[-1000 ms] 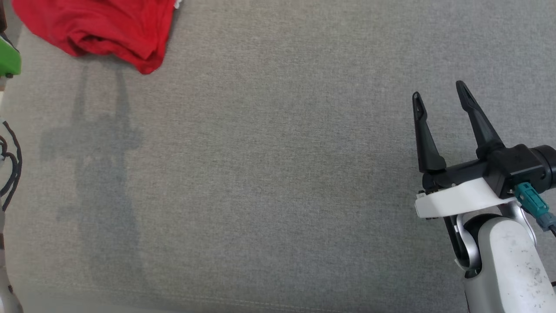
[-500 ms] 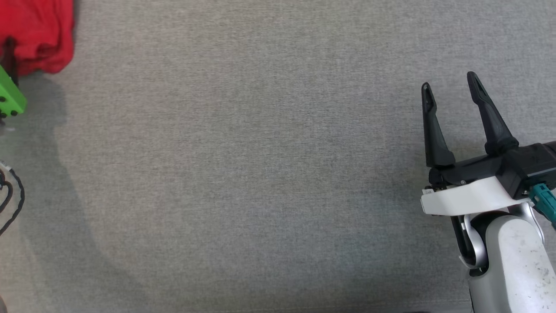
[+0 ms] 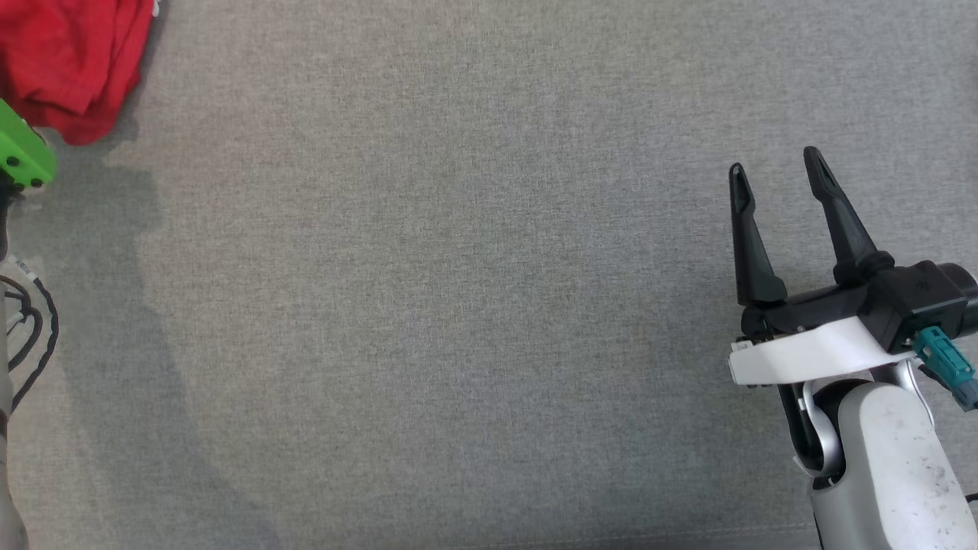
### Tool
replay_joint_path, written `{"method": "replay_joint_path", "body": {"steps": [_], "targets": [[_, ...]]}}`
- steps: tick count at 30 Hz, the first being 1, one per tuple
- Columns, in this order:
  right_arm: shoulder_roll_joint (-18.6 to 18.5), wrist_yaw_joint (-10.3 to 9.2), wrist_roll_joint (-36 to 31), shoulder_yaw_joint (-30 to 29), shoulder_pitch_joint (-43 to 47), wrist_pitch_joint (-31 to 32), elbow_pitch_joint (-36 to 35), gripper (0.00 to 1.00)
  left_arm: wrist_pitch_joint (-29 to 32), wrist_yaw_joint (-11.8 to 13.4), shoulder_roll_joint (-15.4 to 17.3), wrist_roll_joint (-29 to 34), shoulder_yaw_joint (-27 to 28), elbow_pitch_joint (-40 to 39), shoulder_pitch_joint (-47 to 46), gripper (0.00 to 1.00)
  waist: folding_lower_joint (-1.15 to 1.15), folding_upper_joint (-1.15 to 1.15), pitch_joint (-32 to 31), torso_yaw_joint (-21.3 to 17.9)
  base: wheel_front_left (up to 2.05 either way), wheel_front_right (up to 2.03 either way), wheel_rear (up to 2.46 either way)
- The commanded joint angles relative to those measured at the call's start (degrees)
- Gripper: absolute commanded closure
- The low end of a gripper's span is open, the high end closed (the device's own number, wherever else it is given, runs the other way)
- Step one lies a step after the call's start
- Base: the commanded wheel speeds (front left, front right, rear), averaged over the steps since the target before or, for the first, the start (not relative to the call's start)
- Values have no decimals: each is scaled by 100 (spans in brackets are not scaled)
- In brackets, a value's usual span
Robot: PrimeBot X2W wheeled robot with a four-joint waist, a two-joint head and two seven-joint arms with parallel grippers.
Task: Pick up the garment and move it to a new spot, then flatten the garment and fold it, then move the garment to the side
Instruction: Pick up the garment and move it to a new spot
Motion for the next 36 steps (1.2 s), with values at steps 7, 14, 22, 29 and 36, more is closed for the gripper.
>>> {"method": "replay_joint_path", "body": {"steps": [7, 14, 22, 29, 36], "targets": [[-8, -8, 326, -12, 190, -240, 456, 0, -132, -40, -169, -125, -282, -420, -180, 100, -1, 0, -1238, -296, 0, 0, 0], [-9, -8, 581, -72, 336, -402, 782, 0, 121, -48, -683, -342, -656, -1049, 58, 100, -1, 0, -1807, -657, 0, 0, 0], [-8, -8, 761, -134, 442, -512, 992, 0, -97, 71, -1736, -406, -1197, -1659, 966, 100, -1, 0, -1791, -1016, 0, 0, 0], [-6, -8, 882, -143, 278, -572, 1159, 0, -548, 172, -2087, -751, -2426, -2004, 2186, 100, -1, 0, -1496, -1377, 0, 0, 0], [-4, -8, 942, -153, 188, -577, 1216, 0, -1225, 956, -2087, -1683, -3980, -2361, 2689, 100, -1, 0, -1358, -1521, 0, 0, 0]]}}
